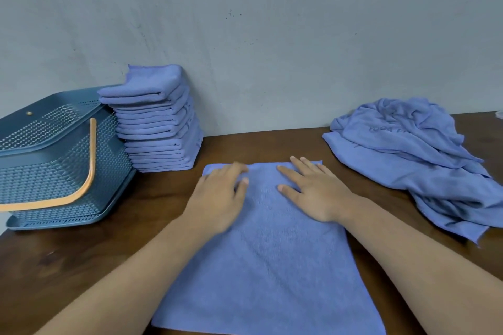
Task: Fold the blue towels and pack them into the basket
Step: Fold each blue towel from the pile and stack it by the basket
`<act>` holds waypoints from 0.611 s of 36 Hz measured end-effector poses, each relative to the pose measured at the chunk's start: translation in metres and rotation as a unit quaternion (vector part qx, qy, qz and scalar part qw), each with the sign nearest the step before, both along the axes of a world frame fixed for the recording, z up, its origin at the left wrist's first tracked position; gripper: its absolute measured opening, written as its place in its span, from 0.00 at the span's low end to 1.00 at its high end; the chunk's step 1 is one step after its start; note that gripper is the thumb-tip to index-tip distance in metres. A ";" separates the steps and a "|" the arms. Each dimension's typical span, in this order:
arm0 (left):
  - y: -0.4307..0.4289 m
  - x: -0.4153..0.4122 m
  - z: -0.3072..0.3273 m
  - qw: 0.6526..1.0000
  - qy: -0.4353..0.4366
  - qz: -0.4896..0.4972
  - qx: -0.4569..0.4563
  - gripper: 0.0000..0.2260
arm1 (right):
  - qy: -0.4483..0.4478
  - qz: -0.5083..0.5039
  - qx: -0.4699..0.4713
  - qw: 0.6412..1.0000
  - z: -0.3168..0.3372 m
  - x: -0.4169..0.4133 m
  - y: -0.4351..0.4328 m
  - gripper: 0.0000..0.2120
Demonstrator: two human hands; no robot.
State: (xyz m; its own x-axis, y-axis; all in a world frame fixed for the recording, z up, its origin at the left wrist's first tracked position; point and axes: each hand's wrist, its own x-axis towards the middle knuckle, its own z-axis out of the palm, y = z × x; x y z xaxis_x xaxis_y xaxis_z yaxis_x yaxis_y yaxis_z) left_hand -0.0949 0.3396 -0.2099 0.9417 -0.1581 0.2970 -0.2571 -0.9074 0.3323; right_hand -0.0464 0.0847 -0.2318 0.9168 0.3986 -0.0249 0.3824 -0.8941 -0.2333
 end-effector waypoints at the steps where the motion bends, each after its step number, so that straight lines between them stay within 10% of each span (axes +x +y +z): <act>1: 0.003 -0.006 -0.004 1.000 0.026 -0.008 -0.011 0.16 | 0.001 -0.003 -0.002 1.000 0.000 0.002 -0.001 0.32; 22: 0.010 0.000 -0.018 0.976 0.179 -0.020 0.120 0.33 | -0.045 -0.009 0.001 0.999 0.003 -0.003 0.007 0.33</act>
